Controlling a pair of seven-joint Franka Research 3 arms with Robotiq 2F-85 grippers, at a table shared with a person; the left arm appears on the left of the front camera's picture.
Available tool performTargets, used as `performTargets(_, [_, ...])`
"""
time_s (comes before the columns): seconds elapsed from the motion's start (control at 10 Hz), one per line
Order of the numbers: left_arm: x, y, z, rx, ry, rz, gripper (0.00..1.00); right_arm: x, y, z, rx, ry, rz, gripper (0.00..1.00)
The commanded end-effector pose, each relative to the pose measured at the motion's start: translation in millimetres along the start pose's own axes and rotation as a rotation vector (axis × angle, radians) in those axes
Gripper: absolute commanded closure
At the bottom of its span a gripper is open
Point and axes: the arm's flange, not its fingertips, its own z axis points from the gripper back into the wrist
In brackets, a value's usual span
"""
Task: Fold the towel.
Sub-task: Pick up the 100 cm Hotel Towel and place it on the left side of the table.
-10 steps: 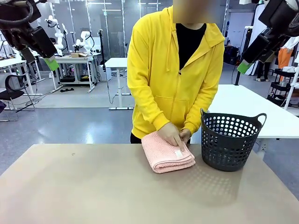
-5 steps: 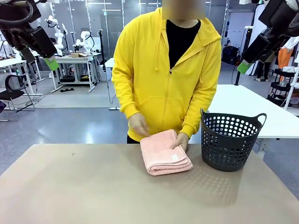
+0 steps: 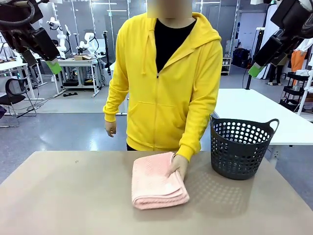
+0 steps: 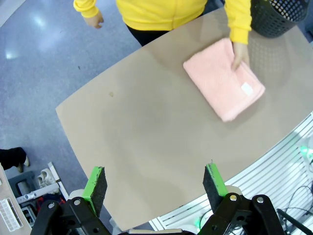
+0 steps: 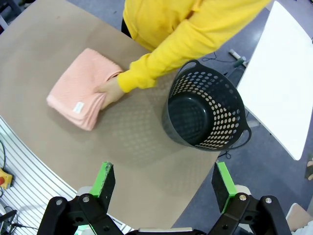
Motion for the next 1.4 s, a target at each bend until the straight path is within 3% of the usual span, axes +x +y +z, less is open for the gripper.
performTargets(0.0, [-1,2,2,0.004,0.004,-0.017,0.00,0,1,1,-0.010,0.003,-0.004,0.00])
performTargets(0.9, [0,0,0,0.000,0.000,0.000,0.00,0,1,1,-0.010,0.003,-0.004,0.00])
performTargets(1.3, [-26,-17,-53,-0.121,0.008,0.107,0.00,0,1,1,-0.010,0.003,-0.004,0.00])
